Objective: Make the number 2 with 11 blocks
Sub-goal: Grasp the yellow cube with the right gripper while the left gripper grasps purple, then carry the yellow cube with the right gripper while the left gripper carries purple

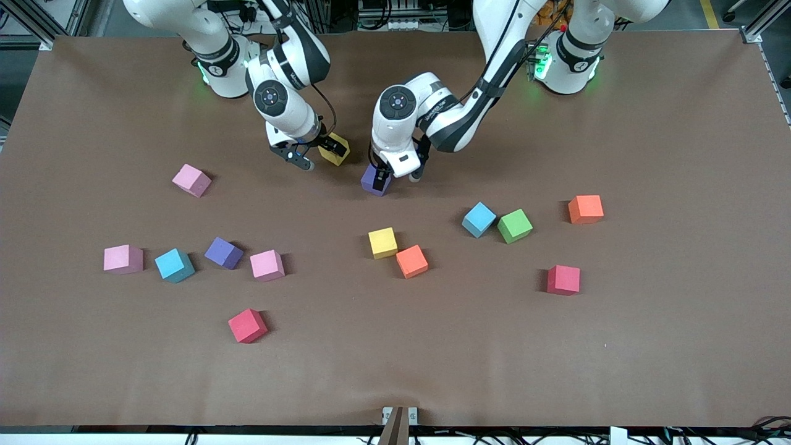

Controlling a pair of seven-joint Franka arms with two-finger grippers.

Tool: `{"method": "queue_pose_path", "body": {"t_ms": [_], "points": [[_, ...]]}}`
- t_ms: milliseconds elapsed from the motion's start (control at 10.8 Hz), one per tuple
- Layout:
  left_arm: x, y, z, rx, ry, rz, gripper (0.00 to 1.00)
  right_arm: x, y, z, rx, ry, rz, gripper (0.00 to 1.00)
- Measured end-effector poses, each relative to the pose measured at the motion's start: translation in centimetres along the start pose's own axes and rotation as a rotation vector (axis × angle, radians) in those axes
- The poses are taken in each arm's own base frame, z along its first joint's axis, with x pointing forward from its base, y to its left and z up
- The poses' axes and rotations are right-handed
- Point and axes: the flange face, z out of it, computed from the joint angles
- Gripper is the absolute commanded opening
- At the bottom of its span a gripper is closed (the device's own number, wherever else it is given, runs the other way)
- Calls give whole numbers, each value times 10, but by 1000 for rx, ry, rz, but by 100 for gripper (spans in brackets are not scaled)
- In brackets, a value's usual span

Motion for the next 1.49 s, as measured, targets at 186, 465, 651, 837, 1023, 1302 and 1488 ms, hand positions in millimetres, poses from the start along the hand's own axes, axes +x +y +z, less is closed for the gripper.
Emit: {"method": "queue_pose_path", "body": {"t_ms": [186, 465, 651, 837, 1023, 1302, 1488], "points": [[0, 8, 2, -8, -4, -6, 100, -2, -1, 8, -4, 9, -8, 100], [-3, 12, 8, -14, 2, 7, 100, -5, -2, 22, -13, 22, -16, 68], [-10, 8, 16, -11, 11, 29, 100, -4, -2, 29, -17, 30, -18, 39], [-17, 2, 20, -9, 15, 41, 98, -5, -5, 28, -12, 32, -30, 39], [-19, 0, 23, -6, 17, 40, 0, -25, -15, 23, 0, 39, -135, 40], [-18, 3, 21, -12, 17, -13, 0, -70, -28, 5, 38, 56, -372, 40], [-2, 17, 13, -7, 33, -74, 0, -83, -22, -6, 60, 79, -547, 40]]}}
